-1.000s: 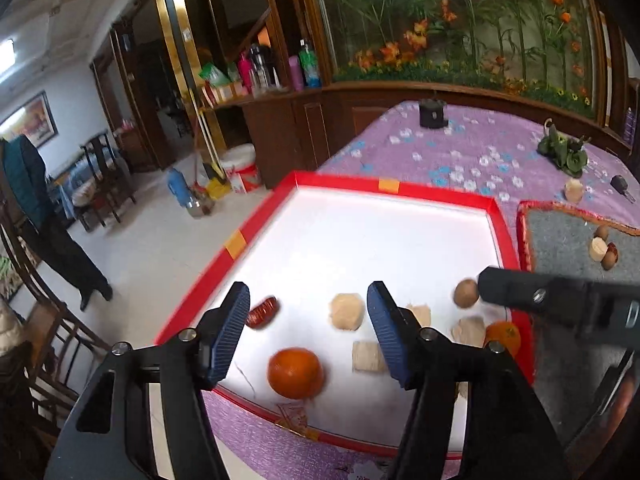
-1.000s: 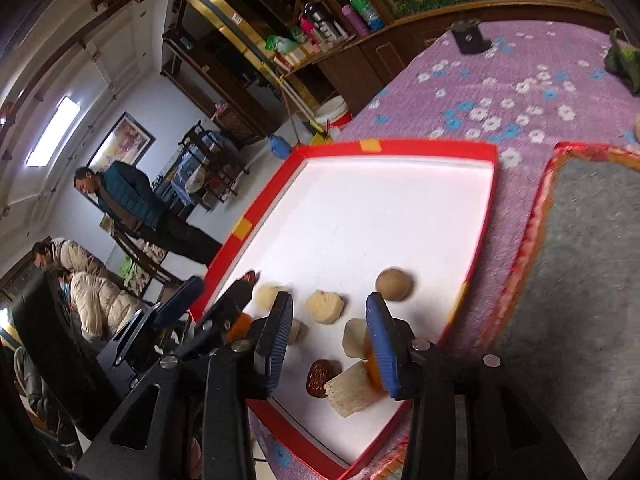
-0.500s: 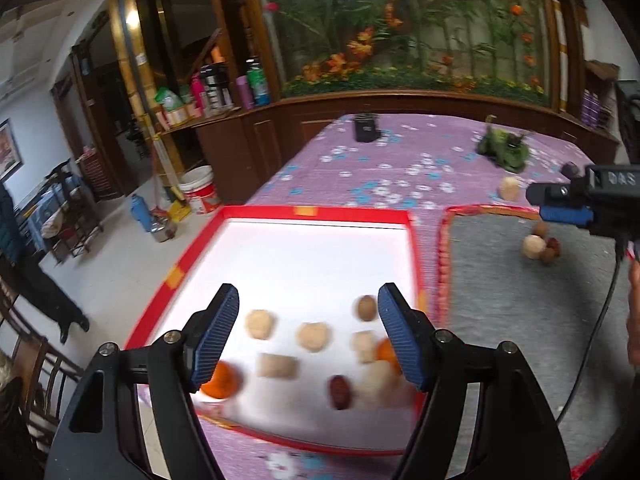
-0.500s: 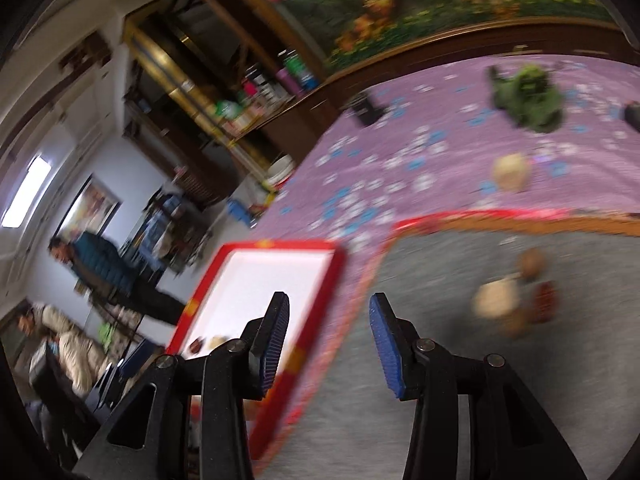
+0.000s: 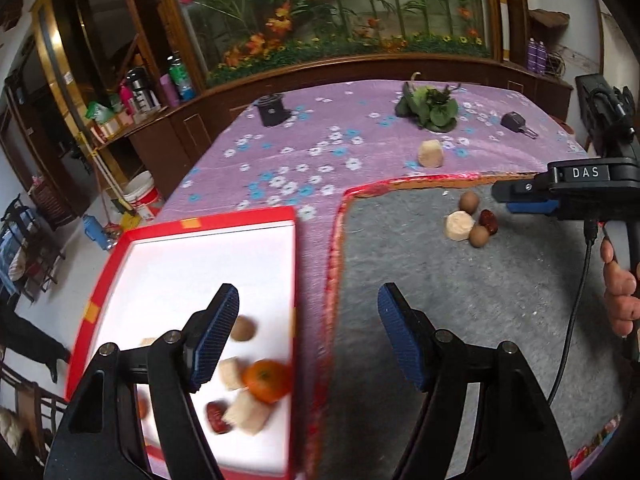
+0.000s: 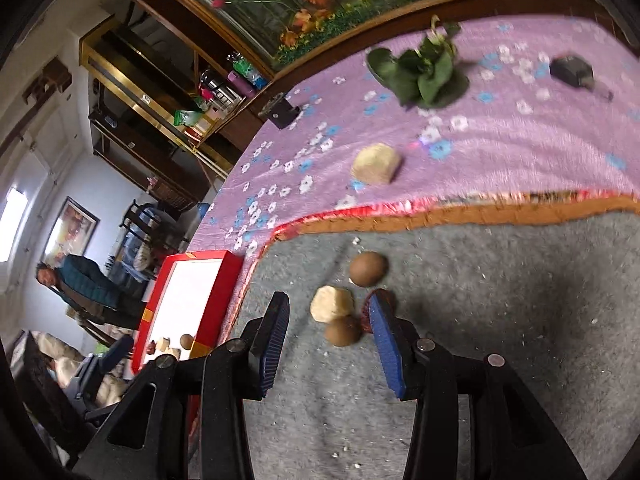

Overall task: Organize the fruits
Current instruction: 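Grasp a brown round fruit with the left tool while the right tool grasps a red date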

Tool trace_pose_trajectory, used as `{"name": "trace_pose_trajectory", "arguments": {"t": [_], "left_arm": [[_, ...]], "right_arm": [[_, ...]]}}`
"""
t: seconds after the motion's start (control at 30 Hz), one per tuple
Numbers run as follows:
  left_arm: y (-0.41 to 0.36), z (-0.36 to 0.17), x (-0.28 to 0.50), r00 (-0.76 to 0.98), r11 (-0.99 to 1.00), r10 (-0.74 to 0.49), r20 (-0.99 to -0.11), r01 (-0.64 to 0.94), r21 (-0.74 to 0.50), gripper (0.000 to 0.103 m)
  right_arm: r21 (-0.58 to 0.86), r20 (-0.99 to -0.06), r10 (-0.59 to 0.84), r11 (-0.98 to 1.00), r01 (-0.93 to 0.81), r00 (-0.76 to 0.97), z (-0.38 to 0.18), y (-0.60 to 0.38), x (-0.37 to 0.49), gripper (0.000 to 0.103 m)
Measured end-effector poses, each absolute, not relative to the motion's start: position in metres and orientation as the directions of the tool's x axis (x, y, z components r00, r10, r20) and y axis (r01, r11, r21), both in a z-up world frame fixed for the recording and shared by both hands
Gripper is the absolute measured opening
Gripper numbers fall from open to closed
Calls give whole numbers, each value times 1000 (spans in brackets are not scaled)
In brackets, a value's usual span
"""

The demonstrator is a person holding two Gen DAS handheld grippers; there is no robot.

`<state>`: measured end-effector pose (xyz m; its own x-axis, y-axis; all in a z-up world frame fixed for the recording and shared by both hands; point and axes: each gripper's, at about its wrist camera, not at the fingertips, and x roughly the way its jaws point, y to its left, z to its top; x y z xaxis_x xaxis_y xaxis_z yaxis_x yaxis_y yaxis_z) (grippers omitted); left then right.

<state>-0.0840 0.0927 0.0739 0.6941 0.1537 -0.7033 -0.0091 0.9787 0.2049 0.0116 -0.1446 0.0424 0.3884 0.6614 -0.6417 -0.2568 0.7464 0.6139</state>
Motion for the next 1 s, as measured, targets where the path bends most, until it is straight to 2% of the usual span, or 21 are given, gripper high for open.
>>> {"name": "trace_pose_trajectory", "arguments": {"t": [0.23, 0.4, 0.6, 0.9, 1.0], "left_arm": [[57, 64, -64, 684, 973, 113, -721, 71, 219, 72], [24, 61, -54, 688, 954, 73, -722, 163, 252, 72], [-3, 55, -46, 653, 931, 10, -758, 271, 246, 71], [-6, 45, -42, 609, 945, -7, -793, 264, 194, 68], [-6, 42, -39, 596, 947, -9, -803, 263, 185, 61]], "right_arm": [[636, -638, 684, 727, -258, 354, 43, -151, 10, 43], [635, -662, 650, 751, -182, 374, 37, -168, 16, 42], [618, -687, 635, 766, -176, 353, 27, -161, 22, 37], [526, -739, 568, 823, -215, 362, 18, -135, 28, 34], [459, -764, 518, 855, -240, 385, 18, -128, 27, 21]]}}
